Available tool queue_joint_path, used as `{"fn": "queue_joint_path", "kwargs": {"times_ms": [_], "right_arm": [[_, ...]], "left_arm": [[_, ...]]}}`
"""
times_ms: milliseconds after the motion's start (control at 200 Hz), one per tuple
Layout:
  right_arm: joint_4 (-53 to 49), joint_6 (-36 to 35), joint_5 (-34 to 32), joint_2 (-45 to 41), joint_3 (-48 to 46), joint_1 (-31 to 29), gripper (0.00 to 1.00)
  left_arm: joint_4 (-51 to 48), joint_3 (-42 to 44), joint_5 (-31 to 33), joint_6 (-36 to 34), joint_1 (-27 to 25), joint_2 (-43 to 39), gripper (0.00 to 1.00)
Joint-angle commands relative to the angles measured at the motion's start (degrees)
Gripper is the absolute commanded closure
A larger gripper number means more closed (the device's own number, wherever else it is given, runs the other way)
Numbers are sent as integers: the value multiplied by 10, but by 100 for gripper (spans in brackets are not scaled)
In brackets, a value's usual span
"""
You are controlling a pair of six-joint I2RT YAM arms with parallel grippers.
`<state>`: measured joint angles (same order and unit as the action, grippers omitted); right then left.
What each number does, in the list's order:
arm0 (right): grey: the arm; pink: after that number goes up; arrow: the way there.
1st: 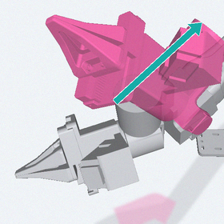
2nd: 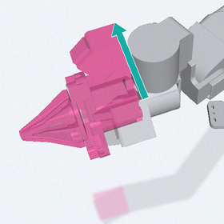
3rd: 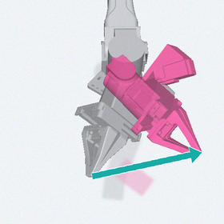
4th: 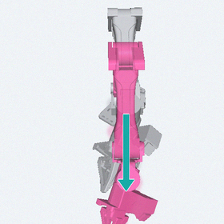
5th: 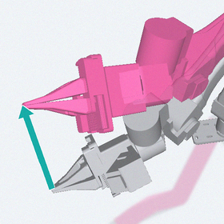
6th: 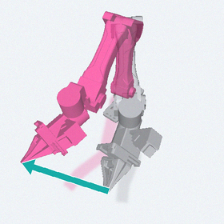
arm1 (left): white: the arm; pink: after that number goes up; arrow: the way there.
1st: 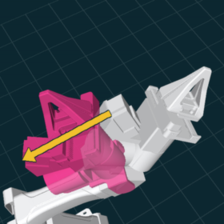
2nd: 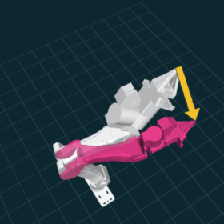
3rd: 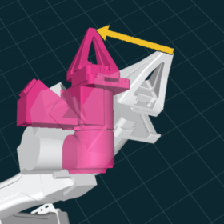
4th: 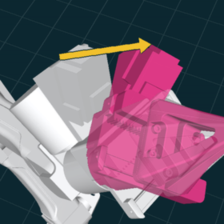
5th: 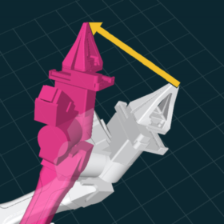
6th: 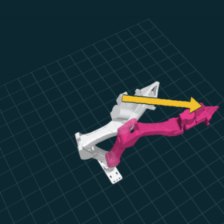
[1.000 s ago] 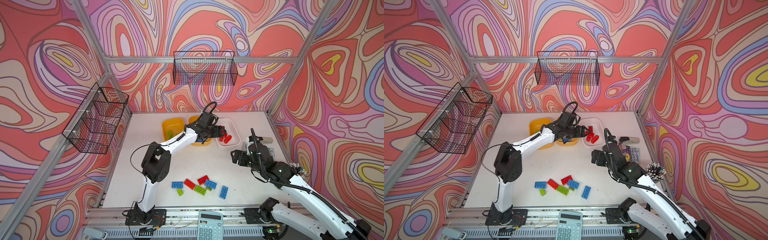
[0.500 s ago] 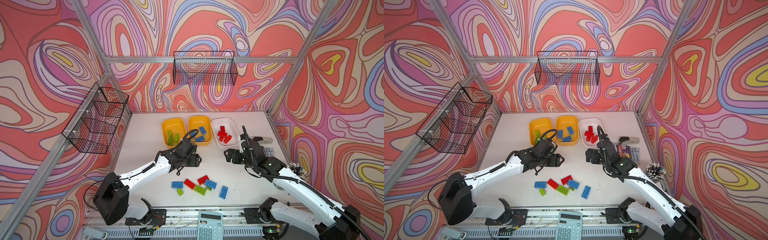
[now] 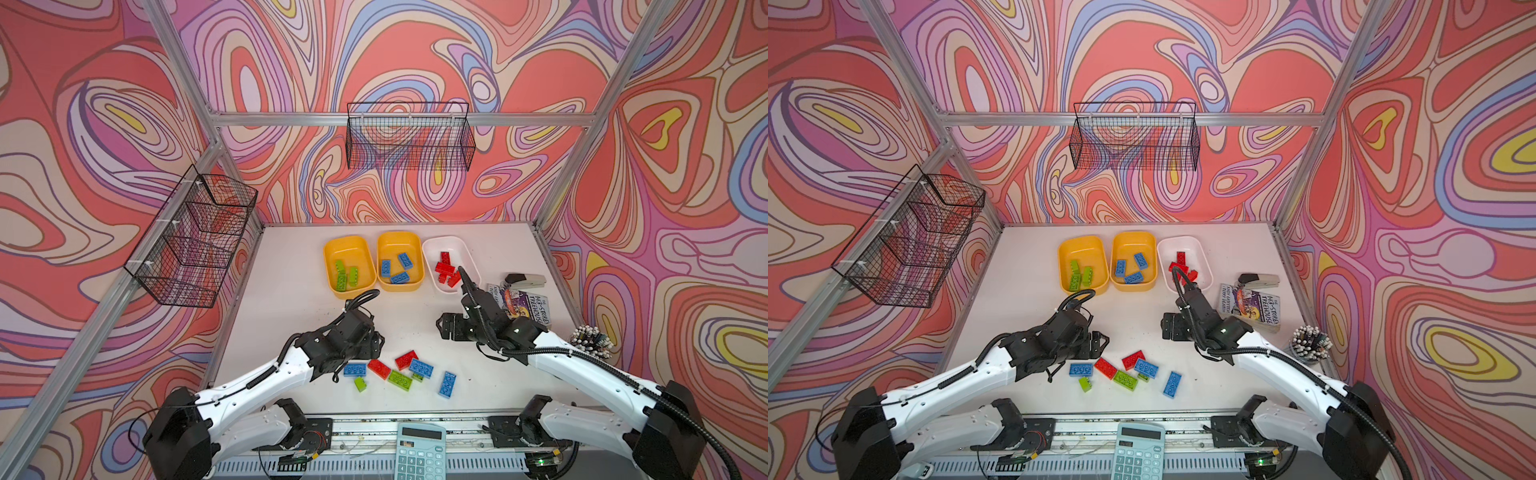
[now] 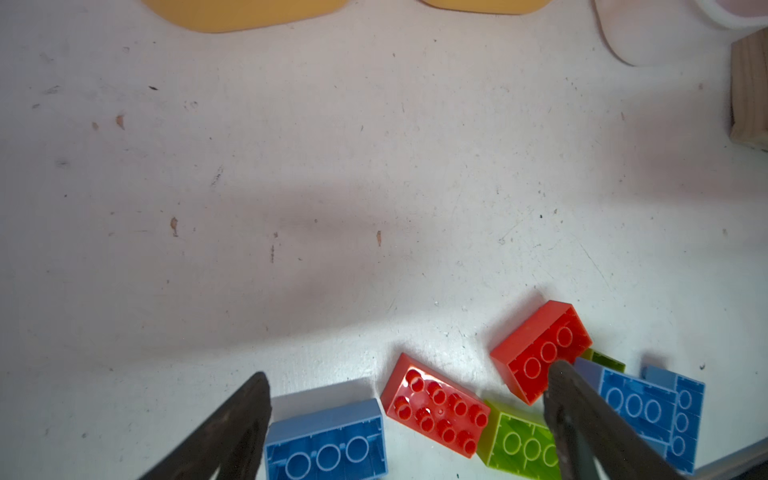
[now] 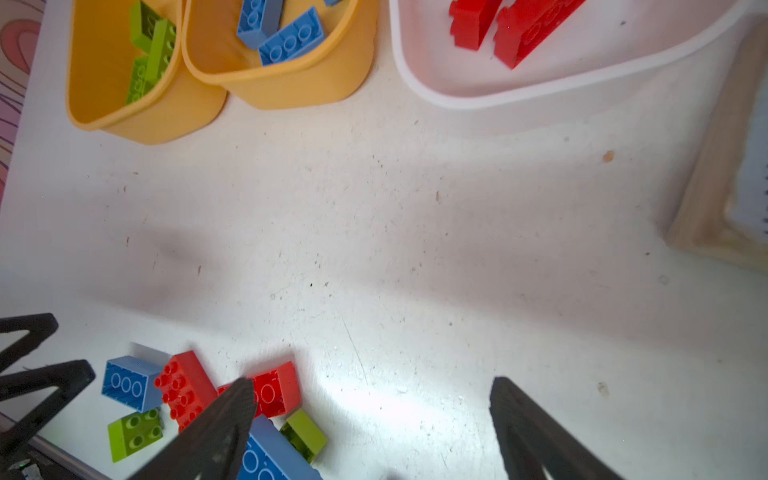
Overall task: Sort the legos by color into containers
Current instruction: 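Draw the left gripper back to the pile while the right gripper reaches toward it, then lower the right gripper onto a red brick in the pile and close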
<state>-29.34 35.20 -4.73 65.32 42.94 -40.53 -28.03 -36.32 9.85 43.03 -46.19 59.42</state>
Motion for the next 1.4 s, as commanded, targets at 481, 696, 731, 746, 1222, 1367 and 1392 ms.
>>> {"fn": "queue_joint_path", "kwargs": {"times_ms": [481, 696, 731, 746, 1222, 1367, 1392], "right_arm": [[-37, -11, -15, 269, 166, -162, 5], [-60, -58, 27, 318, 197, -162, 5], [-64, -60, 27, 324, 200, -162, 5], [-65, -61, 28, 326, 201, -163, 5], [-73, -58, 22, 385, 214, -183, 14], [-85, -53, 2, 395, 214, -185, 18], [-85, -52, 0, 395, 215, -185, 19]], "left_arm": [[-56, 128, 107, 95, -1, -218, 2], [-77, 167, 113, 119, -1, -296, 0], [-80, 170, 115, 120, -1, -302, 0], [-82, 170, 116, 121, -1, -305, 0], [-92, 159, 122, 117, -1, -292, 0], [-90, 159, 123, 117, -1, -286, 0], [-90, 159, 123, 118, -1, -286, 0]]}}
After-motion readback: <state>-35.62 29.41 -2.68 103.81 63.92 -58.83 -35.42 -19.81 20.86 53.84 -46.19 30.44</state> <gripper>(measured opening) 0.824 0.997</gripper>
